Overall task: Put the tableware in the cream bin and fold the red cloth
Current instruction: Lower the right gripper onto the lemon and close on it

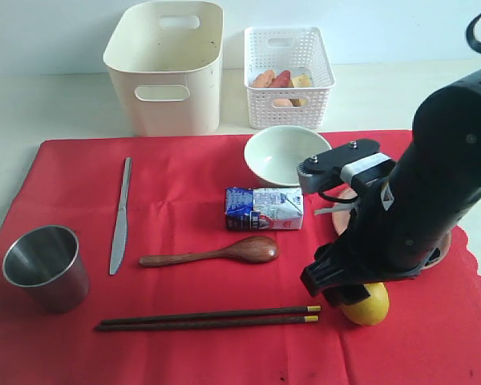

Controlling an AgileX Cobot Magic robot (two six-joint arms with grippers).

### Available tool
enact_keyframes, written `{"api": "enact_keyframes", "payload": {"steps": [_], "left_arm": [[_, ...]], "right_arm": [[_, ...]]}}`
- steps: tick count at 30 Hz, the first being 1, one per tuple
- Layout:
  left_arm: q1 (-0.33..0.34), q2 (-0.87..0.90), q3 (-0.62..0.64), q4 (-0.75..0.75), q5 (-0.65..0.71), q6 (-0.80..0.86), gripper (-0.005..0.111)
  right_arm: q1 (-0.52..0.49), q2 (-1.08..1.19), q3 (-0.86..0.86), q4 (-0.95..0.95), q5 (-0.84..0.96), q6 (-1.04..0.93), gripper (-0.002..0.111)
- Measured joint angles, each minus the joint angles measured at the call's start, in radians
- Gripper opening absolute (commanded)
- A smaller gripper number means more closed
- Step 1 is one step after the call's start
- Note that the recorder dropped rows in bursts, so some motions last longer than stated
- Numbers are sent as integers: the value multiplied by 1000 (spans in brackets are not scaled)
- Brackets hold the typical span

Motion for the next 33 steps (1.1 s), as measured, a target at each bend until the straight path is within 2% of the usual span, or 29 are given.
{"api": "enact_keyframes", "payload": {"steps": [15,33], "left_arm": [[0,0,0,0,0,0,0],[0,0,0,0,0,0,0]], "right_arm": [[2,151,0,-2,-69,-2,67],[2,160,0,-2,-80,-2,45]]}}
